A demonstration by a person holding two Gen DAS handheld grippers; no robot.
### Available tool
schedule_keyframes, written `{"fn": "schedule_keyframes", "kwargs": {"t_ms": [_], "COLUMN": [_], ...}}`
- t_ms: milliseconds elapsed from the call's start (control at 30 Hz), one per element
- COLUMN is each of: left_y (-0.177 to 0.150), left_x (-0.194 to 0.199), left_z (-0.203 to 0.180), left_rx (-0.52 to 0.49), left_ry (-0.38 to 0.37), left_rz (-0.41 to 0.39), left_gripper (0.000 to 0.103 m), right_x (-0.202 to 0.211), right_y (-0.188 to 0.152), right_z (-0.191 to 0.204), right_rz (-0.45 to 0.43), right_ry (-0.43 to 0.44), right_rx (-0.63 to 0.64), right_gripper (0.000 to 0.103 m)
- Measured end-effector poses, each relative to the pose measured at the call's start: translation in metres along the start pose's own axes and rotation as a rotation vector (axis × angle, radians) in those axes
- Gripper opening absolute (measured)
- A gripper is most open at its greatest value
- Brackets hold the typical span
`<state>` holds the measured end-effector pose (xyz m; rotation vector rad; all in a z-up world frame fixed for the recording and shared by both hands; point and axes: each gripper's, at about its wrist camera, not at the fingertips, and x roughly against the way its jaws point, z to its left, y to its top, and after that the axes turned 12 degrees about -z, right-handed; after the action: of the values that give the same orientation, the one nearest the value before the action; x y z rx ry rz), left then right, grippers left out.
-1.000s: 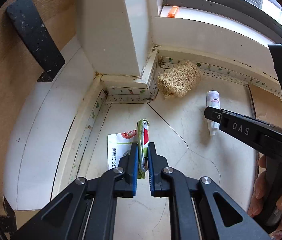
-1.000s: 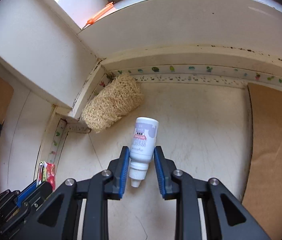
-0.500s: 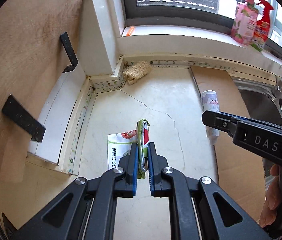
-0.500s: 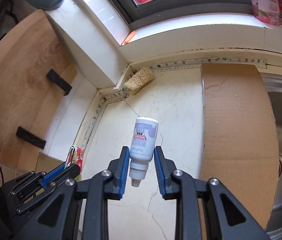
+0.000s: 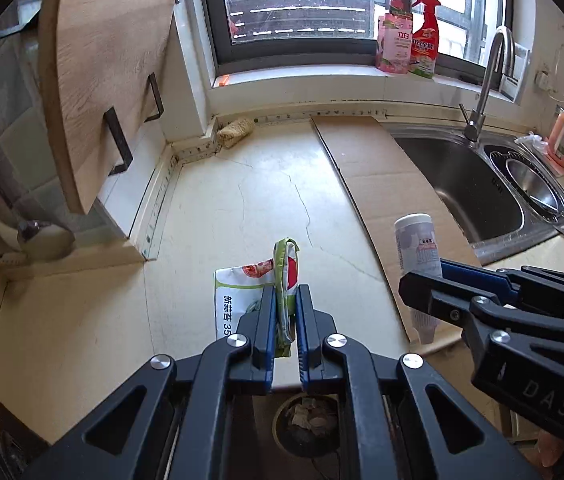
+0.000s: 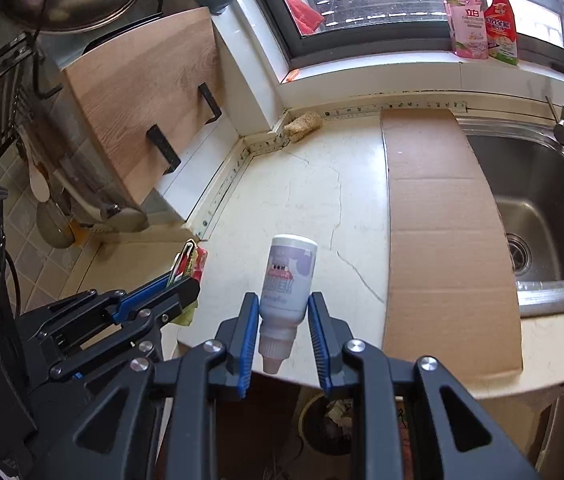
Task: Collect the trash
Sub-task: 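Carry the packet with the left tool while the right tool carries the bottle to the bin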
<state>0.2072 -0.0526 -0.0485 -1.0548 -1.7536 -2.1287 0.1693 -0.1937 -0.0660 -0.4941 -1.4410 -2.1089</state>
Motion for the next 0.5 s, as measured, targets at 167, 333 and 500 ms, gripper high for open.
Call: {"fn": "schedule_keyframes", "kwargs": {"t_ms": [167, 333, 500], "left_y": [-0.054, -0.099, -0.141], "left_x": [0.019, 0.026, 0.02], "left_z": [-0.002, -0.014, -0.025], "left_rx": [0.056, 0.056, 0.083], "left_ry": [-0.03, -0.05, -0.059], "left_rz": [0.067, 0.134, 0.2], "left_gripper": [0.007, 0.007, 0.007], "right_x": [0.025, 0.035, 0.03], "right_y": [-0.056, -0.104, -0.144], "right_z": [0.003, -0.006, -0.016], "right_rz": [0.053, 0.136, 0.218], "right_ry": [-0.041, -0.088, -0.106], "right_rx": [-0.001, -0.002, -0.001], "right_gripper": [0.026, 0.026, 0.026]}}
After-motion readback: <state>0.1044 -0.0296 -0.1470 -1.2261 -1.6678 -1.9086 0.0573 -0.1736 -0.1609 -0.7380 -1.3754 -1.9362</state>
